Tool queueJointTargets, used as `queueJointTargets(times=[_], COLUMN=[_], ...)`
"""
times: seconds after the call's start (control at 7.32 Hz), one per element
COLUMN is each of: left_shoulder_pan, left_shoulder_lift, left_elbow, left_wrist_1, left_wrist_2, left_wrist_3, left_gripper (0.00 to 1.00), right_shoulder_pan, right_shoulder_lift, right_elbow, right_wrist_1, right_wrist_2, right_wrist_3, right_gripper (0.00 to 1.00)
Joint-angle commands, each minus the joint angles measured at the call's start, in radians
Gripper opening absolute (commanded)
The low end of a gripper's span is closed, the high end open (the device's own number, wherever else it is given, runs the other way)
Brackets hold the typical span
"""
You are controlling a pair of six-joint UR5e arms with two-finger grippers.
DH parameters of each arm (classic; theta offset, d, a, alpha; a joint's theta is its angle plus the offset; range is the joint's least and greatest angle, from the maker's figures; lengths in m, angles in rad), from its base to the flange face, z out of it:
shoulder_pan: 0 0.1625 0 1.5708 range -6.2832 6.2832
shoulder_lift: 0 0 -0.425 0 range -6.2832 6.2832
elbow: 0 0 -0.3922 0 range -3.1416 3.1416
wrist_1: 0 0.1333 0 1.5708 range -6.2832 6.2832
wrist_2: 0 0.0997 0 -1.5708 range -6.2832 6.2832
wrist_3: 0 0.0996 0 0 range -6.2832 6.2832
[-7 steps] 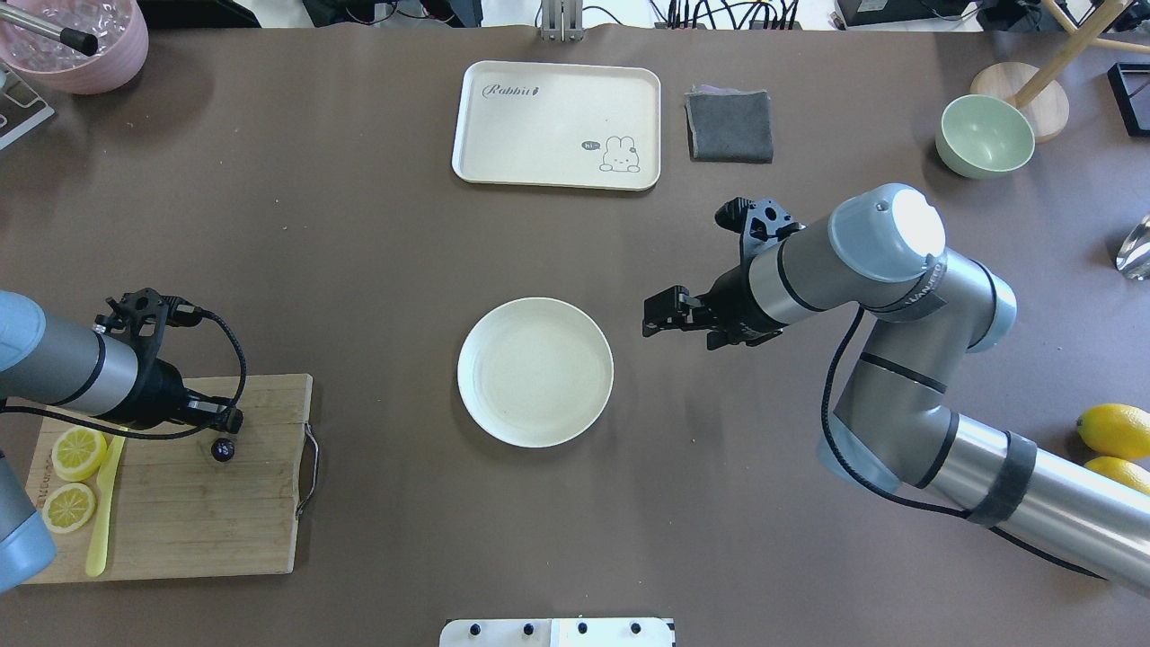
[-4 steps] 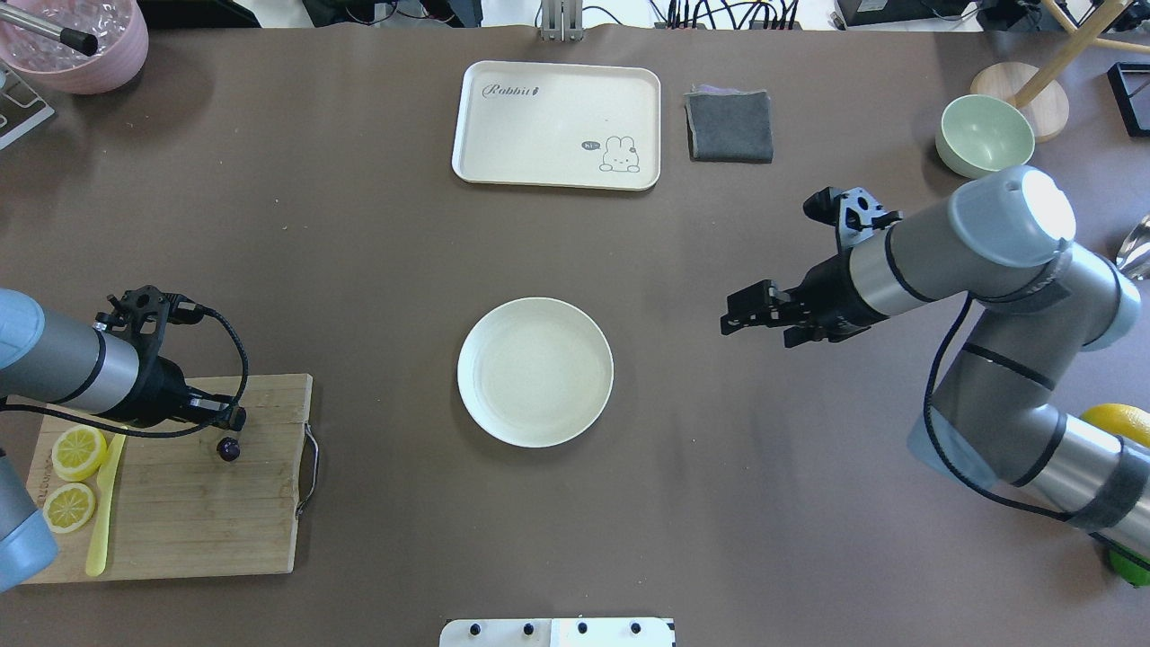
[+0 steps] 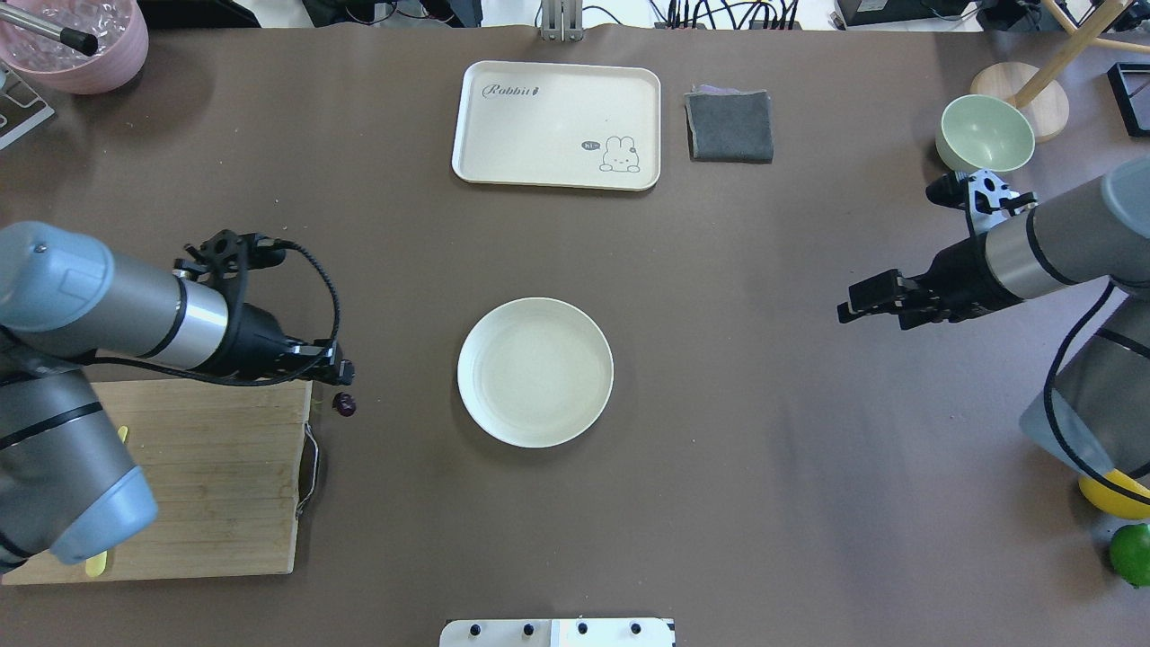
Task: Place red cherry on plate
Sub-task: 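Carry the cherries with the left gripper onto the white plate and open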
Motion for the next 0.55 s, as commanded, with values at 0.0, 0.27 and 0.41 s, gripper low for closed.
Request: queueJointTargets(times=[0.0, 0.27, 0.41], left_shoulder_pan=[0.046, 0.123, 0.135], left_shoulder_lift=[-0.185, -0.325, -0.369], left_elbow=[0.088, 0.189, 0.234], left_wrist_1=[0.033, 0.052, 0.052], left_wrist_2=[0.044, 0.159, 0.179], left_wrist_3=[-0.119, -0.147, -0.166], left_gripper=[0.00, 0.02, 0.03], right_shoulder_pan=[0.067, 0.089, 0.098], right_shoulder_lift=[-0.080, -0.100, -0.120], right_elbow=[-0.003, -0.003, -0.006], right_wrist_1=[0.001, 0.001, 0.001], right_wrist_2=[0.034, 0.040, 0.040], right_wrist_3=[-0.130, -0.153, -0.191], right_gripper=[1.00, 1.00, 1.00])
